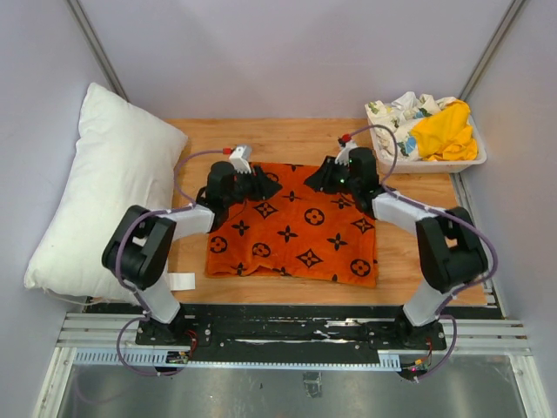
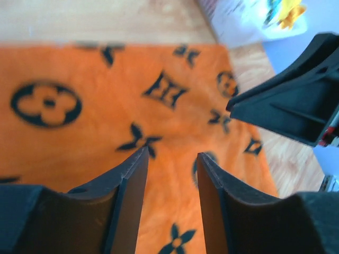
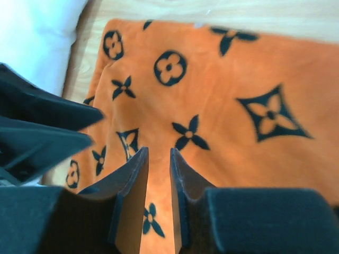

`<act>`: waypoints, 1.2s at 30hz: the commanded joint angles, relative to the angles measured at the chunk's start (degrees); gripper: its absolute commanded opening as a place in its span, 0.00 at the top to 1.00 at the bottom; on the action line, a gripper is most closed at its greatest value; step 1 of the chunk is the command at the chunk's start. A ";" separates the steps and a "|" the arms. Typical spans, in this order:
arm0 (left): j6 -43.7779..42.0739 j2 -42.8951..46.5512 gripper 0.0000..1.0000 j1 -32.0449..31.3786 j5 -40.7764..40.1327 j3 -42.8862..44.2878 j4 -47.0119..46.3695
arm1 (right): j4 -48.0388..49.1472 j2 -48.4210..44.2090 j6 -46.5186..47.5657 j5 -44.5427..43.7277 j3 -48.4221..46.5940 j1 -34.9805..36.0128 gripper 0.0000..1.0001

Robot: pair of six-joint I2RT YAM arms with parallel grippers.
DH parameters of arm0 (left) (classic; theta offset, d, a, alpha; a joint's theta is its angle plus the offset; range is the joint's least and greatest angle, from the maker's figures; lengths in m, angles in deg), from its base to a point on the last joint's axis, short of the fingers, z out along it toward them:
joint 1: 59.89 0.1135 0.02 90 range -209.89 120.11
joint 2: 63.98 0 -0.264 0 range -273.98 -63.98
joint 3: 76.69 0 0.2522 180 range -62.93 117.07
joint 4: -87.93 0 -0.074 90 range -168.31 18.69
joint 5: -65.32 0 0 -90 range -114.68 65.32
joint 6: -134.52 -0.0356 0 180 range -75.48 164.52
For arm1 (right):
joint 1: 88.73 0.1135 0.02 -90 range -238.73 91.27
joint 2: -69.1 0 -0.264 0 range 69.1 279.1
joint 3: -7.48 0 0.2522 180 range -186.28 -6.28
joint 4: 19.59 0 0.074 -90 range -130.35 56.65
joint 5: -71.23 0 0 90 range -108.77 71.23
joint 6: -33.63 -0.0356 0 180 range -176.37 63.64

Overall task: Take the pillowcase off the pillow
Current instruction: Fold the pillowcase at the center of the board.

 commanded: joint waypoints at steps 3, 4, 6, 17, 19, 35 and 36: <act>12.56 -10.44 0.66 1.74 8.42 -8.01 -20.45 | 30.21 15.65 -15.44 15.83 6.05 1.64 0.80; 13.58 -11.08 0.66 1.96 7.81 -8.63 -21.51 | 32.63 16.94 -16.30 15.94 6.71 1.66 0.80; 16.51 -11.94 0.64 3.49 5.93 -11.03 -23.73 | 34.74 19.03 -17.42 15.73 8.29 1.34 0.80; 25.99 -14.04 0.65 18.47 2.54 -24.16 -30.60 | 44.35 22.52 -20.86 15.39 21.33 -11.69 0.79; 24.15 -13.06 0.65 19.66 1.43 -23.80 -27.59 | 45.21 22.03 -20.76 15.57 23.05 -14.96 0.77; -0.46 11.99 0.35 9.25 -14.29 -11.25 1.70 | 14.11 -6.78 -1.25 0.00 16.11 -7.06 0.34; -0.29 11.18 0.32 7.78 -14.27 -10.46 1.41 | 14.16 -5.69 -1.54 0.34 15.15 -6.02 0.34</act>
